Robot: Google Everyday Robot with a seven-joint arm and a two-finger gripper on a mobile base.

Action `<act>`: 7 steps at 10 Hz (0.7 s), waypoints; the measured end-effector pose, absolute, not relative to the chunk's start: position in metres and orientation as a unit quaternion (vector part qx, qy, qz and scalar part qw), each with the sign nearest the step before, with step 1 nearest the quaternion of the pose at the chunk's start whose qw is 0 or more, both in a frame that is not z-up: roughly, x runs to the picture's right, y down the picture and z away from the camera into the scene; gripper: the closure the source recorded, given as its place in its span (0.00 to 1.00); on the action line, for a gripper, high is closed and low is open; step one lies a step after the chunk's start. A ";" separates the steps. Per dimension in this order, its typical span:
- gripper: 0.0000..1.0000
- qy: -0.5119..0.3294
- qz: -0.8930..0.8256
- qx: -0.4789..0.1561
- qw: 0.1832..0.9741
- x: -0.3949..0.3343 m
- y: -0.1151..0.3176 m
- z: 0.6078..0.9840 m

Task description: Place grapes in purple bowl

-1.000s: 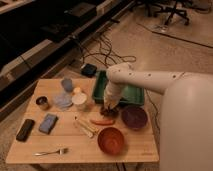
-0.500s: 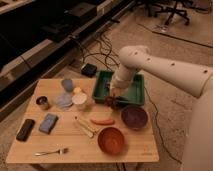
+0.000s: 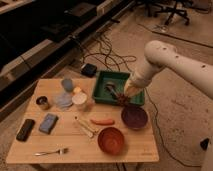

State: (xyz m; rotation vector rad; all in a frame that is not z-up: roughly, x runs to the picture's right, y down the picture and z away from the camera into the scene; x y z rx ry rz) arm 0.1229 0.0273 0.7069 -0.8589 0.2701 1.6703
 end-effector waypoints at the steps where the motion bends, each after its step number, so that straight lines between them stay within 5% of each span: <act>1: 1.00 0.109 0.711 -0.369 0.589 0.124 0.034 0.696; 7: 1.00 0.118 0.713 -0.358 0.591 0.146 0.074 0.681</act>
